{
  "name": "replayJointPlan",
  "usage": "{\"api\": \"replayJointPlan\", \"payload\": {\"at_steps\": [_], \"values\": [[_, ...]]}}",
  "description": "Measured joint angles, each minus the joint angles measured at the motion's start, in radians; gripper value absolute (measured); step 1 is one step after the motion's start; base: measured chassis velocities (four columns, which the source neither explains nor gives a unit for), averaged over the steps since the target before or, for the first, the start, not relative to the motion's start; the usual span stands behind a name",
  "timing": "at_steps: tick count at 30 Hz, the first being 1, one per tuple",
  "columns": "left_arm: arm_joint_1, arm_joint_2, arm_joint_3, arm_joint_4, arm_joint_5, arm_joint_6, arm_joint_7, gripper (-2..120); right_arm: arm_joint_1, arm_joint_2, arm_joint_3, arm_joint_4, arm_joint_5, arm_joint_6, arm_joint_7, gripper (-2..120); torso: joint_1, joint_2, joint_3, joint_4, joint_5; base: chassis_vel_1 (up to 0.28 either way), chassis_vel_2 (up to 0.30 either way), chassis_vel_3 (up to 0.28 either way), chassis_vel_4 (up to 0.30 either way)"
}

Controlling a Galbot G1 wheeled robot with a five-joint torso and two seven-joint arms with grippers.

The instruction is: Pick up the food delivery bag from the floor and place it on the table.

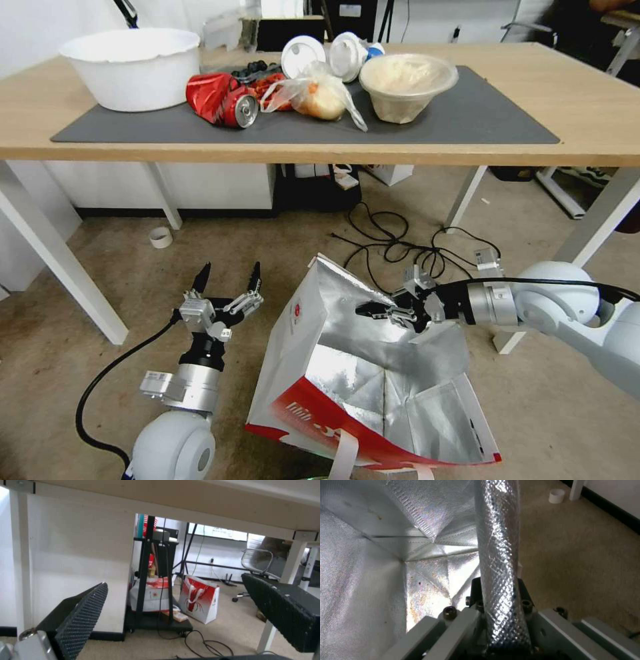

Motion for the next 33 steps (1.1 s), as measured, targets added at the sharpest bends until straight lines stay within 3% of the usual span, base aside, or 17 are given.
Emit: {"api": "replayJointPlan", "payload": {"at_steps": [33], "values": [[0.006,-0.002,-0.001,-0.004,0.000,0.000,-0.002,100,-0.038,0.005,0.007,0.010,-0.005,0.000,-0.001,0,0.029,0.136,0.107,0.0001,0.0000,0.000,0.000,0.000,0.000]]}}
